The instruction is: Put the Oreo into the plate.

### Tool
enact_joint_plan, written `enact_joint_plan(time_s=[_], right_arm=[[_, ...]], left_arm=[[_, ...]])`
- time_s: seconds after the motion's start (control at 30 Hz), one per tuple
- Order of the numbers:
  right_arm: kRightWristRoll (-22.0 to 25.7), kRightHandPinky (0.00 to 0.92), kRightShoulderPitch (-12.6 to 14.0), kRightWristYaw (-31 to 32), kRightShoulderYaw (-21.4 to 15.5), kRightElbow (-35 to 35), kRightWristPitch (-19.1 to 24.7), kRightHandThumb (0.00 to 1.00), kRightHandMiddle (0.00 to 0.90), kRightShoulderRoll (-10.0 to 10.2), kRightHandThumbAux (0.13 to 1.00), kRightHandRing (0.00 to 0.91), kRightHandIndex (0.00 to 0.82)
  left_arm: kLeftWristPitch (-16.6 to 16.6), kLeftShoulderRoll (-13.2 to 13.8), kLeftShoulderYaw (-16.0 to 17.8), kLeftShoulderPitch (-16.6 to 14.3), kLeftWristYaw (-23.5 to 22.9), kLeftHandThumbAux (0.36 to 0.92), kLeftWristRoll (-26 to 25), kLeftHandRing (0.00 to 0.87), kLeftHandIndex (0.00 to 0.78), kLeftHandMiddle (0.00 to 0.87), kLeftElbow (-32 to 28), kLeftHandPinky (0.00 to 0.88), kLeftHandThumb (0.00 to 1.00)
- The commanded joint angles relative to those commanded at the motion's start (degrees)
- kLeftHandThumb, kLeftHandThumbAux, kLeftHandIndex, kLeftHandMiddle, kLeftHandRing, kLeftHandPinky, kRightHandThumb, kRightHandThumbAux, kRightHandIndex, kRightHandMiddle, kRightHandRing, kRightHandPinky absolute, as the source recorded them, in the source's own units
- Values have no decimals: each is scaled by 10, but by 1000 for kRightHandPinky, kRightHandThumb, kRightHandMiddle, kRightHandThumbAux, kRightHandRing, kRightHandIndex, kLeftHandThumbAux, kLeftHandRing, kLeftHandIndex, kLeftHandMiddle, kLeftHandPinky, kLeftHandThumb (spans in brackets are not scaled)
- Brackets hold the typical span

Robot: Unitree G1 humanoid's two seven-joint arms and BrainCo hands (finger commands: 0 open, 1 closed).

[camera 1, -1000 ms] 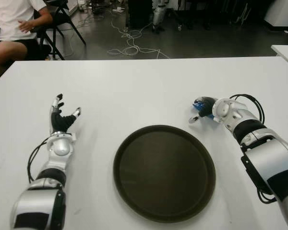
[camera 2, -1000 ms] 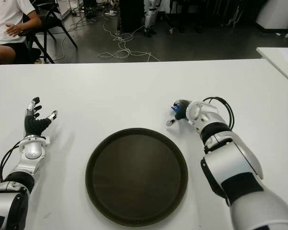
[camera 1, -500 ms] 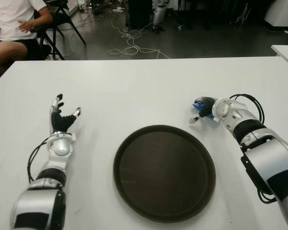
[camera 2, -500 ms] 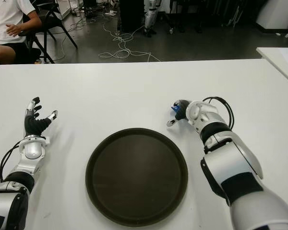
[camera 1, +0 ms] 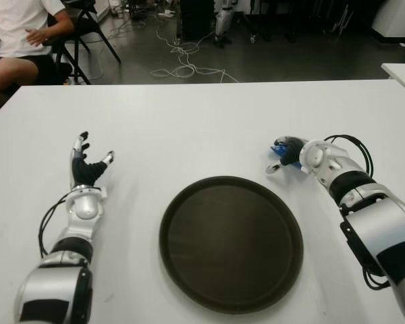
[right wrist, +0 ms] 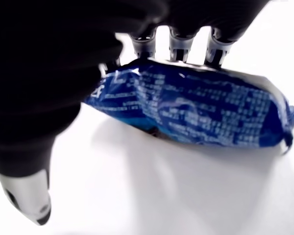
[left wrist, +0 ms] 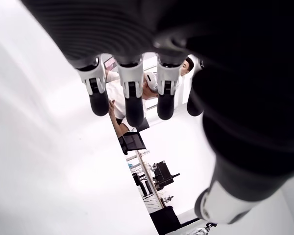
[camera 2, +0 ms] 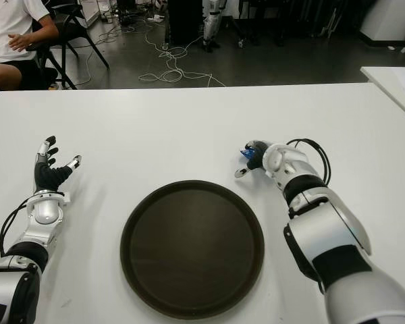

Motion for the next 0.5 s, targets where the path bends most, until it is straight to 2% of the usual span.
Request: enact_joint_plan(time_s=[0.27,0.5], right_arm=[[5,0,-23,17,-8,-9,16,0,20,-11,683,8,11],[16,0,-24,31,-15,-18,17,0,12,-17,705,0,0]], left_arm=[[5,1,-1,-2,3,804,2,98,70,116,3,85,0],[9,1,2,-2,0,800,-1,94,69,115,3,83,0]])
